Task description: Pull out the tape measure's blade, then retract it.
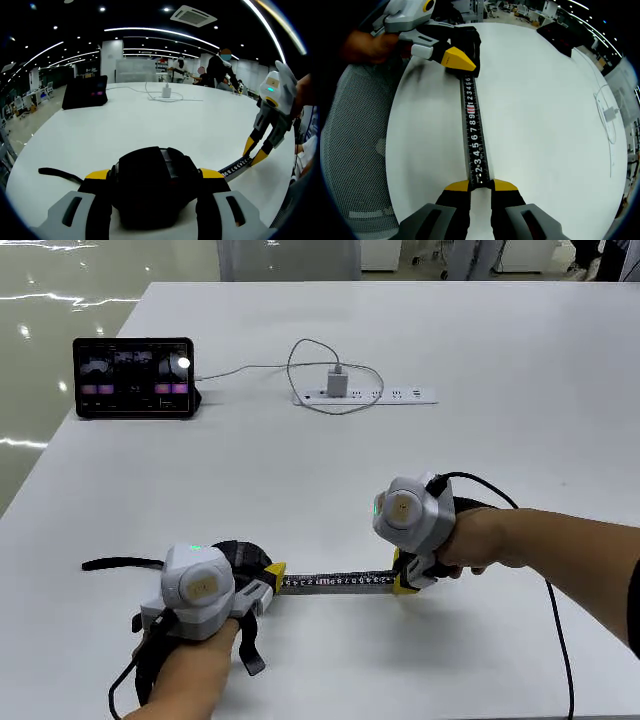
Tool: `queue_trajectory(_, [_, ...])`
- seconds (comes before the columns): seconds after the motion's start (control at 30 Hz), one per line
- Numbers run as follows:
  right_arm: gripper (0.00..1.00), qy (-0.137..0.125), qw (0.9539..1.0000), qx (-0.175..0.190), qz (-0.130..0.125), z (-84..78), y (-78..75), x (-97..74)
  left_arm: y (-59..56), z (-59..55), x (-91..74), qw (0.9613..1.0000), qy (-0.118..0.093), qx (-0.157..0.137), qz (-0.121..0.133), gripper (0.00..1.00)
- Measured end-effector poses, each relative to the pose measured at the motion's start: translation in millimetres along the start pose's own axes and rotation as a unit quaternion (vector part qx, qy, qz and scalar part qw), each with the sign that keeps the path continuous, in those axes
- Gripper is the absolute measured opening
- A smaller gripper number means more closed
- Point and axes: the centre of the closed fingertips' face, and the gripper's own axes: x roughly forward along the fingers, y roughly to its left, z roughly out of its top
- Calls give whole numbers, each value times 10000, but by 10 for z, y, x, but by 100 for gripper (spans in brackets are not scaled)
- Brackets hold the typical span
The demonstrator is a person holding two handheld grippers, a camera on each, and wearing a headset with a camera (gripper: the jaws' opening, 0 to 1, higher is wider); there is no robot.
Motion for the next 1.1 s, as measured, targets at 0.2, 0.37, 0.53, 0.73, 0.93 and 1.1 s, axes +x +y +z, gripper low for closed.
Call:
queue_trajectory(0.2, [11,0,10000,49,-5,19,-1,7,-2,-1,-2,10000,9,-7,-5,64])
queue_trajectory(0.37, [11,-6,10000,33,-4,35,2,11,-3,1,-3,10000,5,-2,-4,64])
queue_trajectory(0.53, [11,-4,10000,44,1,52,2,16,-1,2,-2,10000,5,0,-5,64])
queue_trajectory(0.73, [11,-11,10000,32,16,73,4,20,1,4,0,10000,6,2,-4,64])
queue_trajectory(0.93, [11,21,10000,24,21,102,10,27,2,5,-4,10000,3,2,-3,65])
queue_trajectory(1.1, [11,16,10000,27,27,113,10,30,1,5,-4,10000,3,-1,-1,65])
